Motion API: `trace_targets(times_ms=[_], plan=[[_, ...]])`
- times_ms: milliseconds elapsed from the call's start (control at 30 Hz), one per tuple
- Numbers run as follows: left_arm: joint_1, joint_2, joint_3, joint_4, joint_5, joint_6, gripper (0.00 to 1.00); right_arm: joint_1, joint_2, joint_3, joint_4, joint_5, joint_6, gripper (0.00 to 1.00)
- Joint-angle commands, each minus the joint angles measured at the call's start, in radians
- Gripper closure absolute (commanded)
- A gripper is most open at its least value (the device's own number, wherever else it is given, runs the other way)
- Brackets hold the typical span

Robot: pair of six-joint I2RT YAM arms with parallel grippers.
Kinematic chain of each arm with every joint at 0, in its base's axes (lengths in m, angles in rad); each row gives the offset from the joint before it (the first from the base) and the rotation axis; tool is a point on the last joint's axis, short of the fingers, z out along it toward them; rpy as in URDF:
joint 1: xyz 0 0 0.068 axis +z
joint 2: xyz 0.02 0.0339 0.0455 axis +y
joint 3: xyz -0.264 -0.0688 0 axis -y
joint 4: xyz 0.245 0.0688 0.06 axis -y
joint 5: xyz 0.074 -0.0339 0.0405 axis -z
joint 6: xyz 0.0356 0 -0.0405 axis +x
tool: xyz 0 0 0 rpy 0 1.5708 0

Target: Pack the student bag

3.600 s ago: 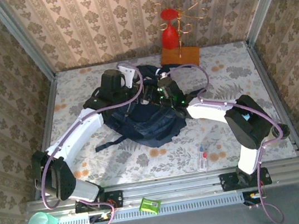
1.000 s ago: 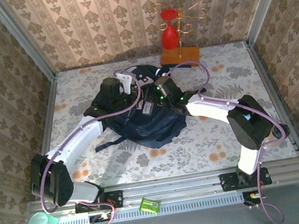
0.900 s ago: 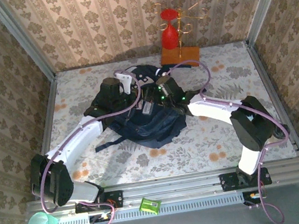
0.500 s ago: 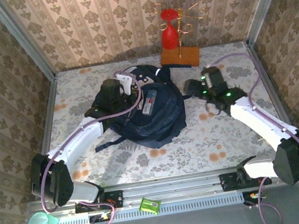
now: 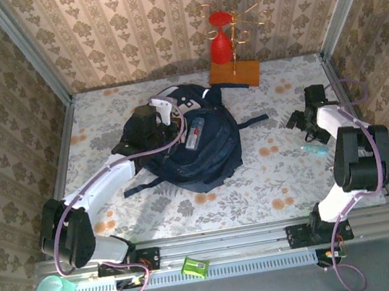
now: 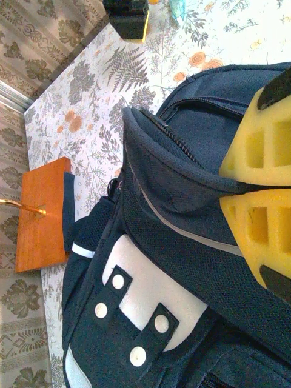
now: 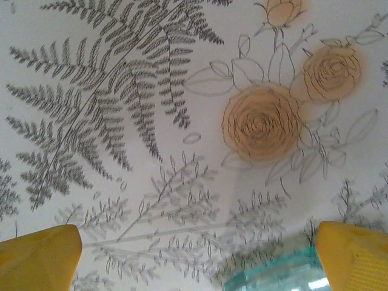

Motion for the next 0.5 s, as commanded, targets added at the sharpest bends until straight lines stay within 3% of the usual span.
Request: trace_targets(times_ms=[0, 200, 467], plan=[[0.007, -0.021, -0.002, 0.064, -0.003, 0.012, 1.00, -0.038, 0.063, 0.035, -0.052, -0.093, -0.037, 0.00], [0.015, -0.013, -0.003, 0.061, -0.001, 0.023, 1.00, -0.067, 0.082, 0.021, -0.074, -0.193, -0.059, 0.01], [0.021, 0.001, -0.001, 0.062, 0.012, 0.020, 1.00, -0.070, -0.070, -0.107, -0.066, -0.261, -0.028, 0.02]])
